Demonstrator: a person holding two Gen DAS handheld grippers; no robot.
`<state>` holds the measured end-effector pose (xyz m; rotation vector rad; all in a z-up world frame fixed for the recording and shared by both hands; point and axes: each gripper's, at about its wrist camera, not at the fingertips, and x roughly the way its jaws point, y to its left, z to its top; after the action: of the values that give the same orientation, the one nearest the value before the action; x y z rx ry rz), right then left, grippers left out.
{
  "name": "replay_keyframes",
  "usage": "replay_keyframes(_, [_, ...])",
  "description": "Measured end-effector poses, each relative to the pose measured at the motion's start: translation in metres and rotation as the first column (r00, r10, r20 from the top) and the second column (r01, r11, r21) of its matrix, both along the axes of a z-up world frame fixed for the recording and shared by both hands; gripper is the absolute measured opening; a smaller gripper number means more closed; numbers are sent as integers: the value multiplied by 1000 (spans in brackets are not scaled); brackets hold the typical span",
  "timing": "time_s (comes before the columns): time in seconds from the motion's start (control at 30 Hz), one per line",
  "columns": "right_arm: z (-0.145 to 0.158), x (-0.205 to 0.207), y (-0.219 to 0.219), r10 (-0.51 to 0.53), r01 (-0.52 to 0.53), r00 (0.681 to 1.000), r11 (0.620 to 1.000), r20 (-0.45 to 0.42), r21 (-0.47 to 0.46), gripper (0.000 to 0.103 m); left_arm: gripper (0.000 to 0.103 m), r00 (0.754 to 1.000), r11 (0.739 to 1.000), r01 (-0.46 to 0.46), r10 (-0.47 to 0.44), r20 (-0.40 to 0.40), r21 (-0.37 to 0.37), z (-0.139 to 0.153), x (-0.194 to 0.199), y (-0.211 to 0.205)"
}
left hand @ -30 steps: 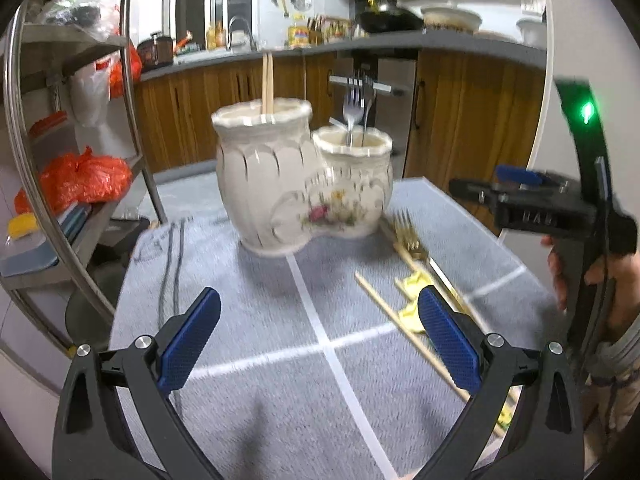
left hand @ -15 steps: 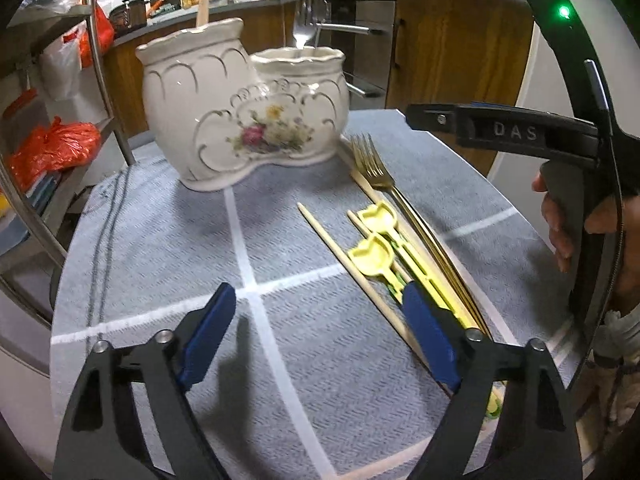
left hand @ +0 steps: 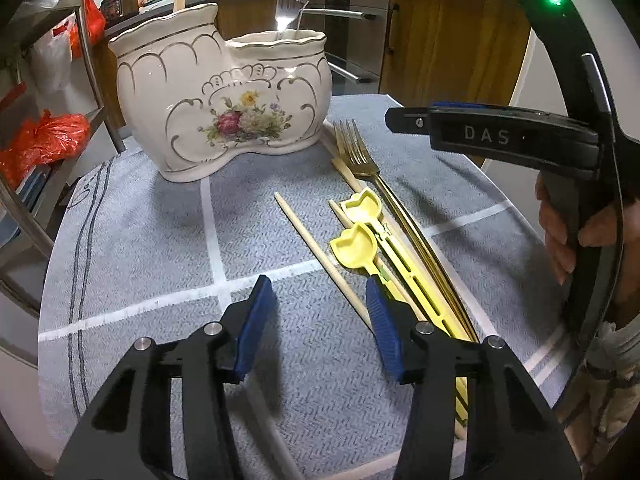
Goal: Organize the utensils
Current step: 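Close the left tool on a wooden chopstick while the right tool grasps a gold fork, then lift the chopstick with the left tool while the right tool carries the fork toward the pot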
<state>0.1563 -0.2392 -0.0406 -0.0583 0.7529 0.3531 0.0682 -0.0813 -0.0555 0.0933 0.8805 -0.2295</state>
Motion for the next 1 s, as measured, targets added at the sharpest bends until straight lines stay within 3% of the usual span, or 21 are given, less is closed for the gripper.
replay_keyframes(0.17, [-6, 8, 9, 59, -59, 997, 998, -43, 4, 48, 49, 1000, 1000, 23, -23, -1, 14, 0, 3, -5])
replay_keyframes(0.2, [-8, 10, 13, 76, -77, 996, 997, -51, -5, 48, 42, 1000, 999, 30, -30, -1, 16, 0, 4, -4])
replay_keyframes(0.23, [-9, 12, 15, 91, -92, 994, 996, -57, -12, 47, 29, 999, 999, 42, -43, 2, 23, 1, 5, -4])
replay_keyframes(0.33, [-11, 21, 21, 124, -125, 989, 992, -78, -6, 46, 12, 997, 997, 77, -77, -12, 14, 3, 10, 1])
replay_keyframes(0.57, [-20, 43, 30, 169, -165, 975, 986, -147, 37, 45, 11, 990, 990, 139, -138, -39, 11, 5, 14, 9])
replay_keyframes(0.73, [-25, 50, 29, 195, -180, 963, 979, -187, 94, 24, 11, 984, 985, 171, -170, -52, 26, 5, 21, 5])
replay_keyframes(0.87, [-23, 51, 25, 202, -183, 961, 977, -187, 112, 21, 11, 982, 984, 178, -177, -59, 26, 6, 21, 6])
replay_keyframes(0.93, [-19, 47, 24, 202, -189, 967, 977, -157, 95, 12, 11, 982, 983, 181, -178, -60, 35, 5, 23, 5])
replay_keyframes(1.0, [-16, 40, 26, 196, -187, 971, 980, -140, 69, 11, 11, 981, 981, 186, -183, -61, 49, 6, 20, 8])
